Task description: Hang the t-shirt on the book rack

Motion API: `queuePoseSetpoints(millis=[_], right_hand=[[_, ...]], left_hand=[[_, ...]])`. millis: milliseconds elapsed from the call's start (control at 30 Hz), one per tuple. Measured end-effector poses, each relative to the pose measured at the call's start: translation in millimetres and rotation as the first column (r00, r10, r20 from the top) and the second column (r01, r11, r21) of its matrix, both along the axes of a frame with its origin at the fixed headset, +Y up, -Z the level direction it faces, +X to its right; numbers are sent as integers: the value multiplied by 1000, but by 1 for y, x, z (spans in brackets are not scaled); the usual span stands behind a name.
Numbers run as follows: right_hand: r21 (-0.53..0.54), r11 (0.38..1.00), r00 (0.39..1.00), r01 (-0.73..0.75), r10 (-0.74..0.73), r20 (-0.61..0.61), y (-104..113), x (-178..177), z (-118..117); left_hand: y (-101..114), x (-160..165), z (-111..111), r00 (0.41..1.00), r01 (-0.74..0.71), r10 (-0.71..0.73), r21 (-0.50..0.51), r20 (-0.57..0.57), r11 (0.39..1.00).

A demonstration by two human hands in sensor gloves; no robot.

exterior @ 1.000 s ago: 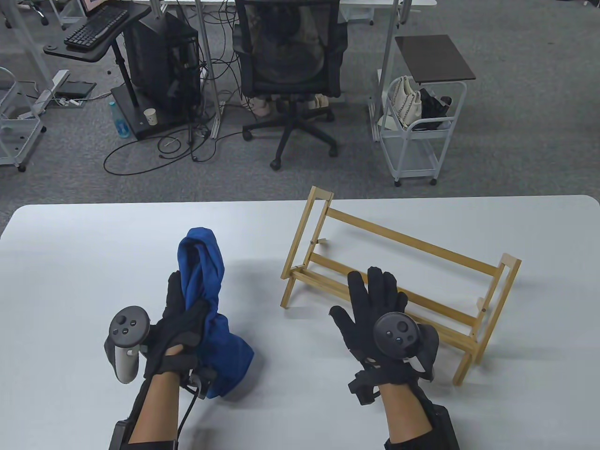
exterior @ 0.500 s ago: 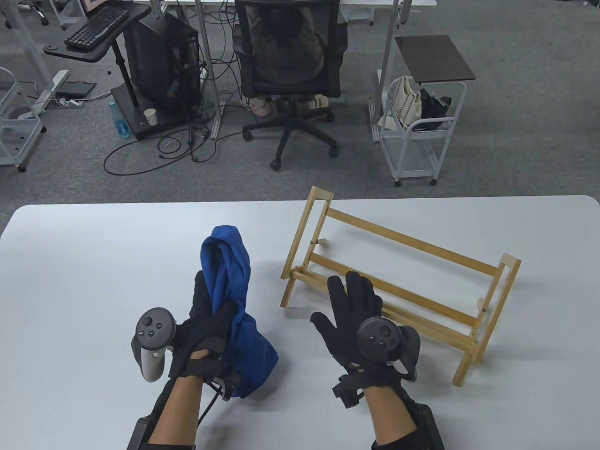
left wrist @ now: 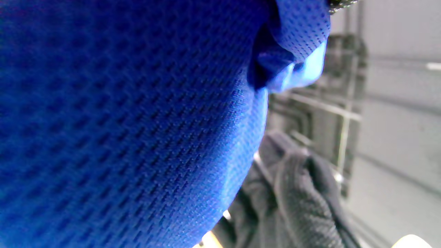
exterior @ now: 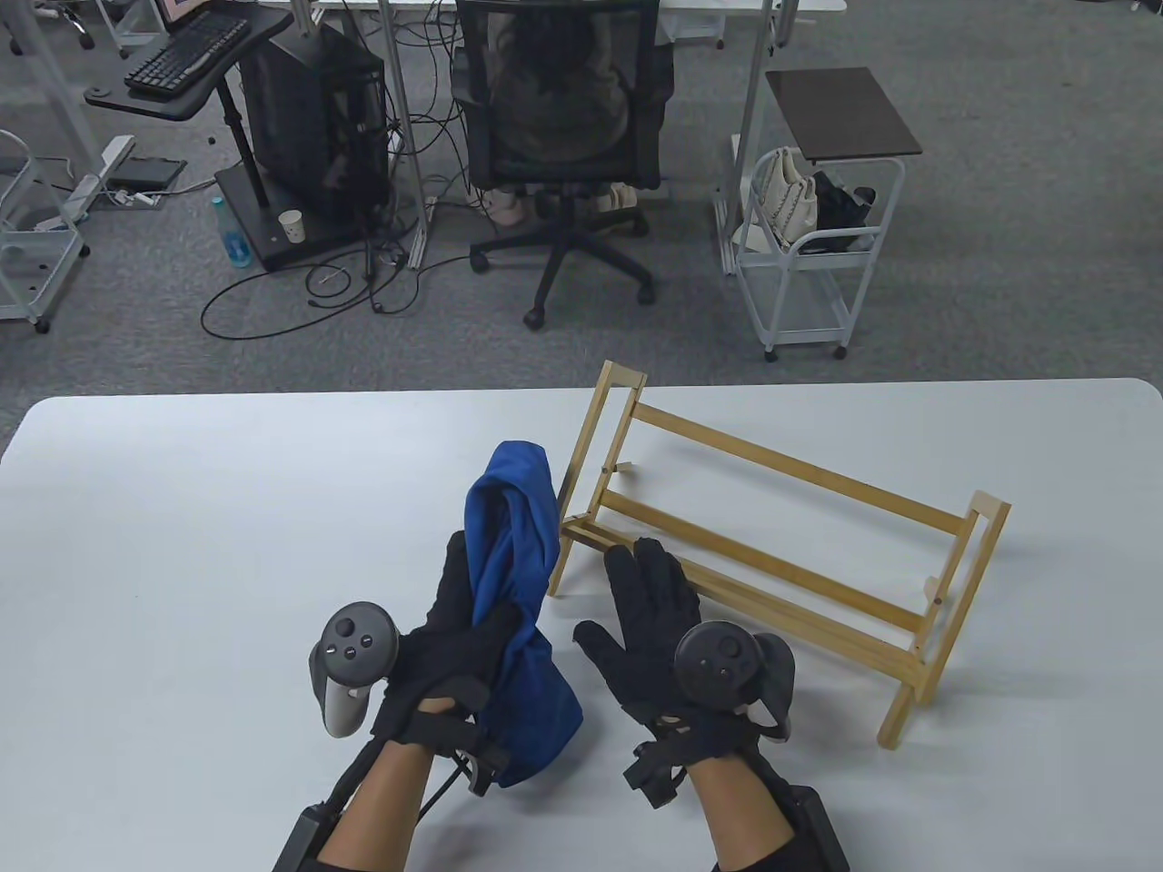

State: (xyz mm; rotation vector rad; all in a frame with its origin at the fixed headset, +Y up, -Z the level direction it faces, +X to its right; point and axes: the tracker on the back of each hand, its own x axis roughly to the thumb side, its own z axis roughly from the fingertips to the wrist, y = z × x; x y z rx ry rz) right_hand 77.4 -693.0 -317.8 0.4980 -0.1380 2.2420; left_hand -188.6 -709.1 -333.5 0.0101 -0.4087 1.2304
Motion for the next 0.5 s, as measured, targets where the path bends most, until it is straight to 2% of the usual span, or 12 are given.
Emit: queuePoseSetpoints(millis=[500], right_hand=[[-136,976,973,171,-189,-130,-8,-12,1]], left_hand=[[3,22,9,998,40,-43,61,38,997]])
